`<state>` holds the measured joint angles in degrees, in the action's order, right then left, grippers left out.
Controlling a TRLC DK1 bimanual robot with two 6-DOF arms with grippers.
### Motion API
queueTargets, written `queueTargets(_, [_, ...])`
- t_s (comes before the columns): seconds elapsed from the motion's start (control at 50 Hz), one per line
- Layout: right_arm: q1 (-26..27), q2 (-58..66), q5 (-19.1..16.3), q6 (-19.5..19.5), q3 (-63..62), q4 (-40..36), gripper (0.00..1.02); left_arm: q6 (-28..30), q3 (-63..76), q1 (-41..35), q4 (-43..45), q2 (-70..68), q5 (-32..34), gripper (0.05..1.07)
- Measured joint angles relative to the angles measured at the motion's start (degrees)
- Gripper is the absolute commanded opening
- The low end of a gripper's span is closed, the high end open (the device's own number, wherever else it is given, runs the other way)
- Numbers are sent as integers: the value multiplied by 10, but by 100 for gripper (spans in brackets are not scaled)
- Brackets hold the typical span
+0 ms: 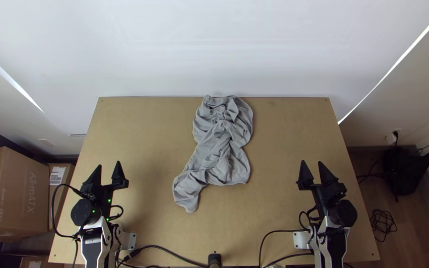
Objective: Fold the t-shirt
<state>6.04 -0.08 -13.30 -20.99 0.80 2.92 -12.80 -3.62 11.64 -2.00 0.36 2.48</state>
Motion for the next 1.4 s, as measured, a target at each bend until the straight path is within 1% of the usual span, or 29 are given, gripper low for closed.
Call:
queueTargets(1.1, [0, 0, 0, 0, 0, 0, 99, 0, 0, 0, 0, 0, 0, 103])
queueTargets(1.4, [-10, 0, 0, 0, 0, 0, 99, -7, 0, -23, 0, 0, -2, 103])
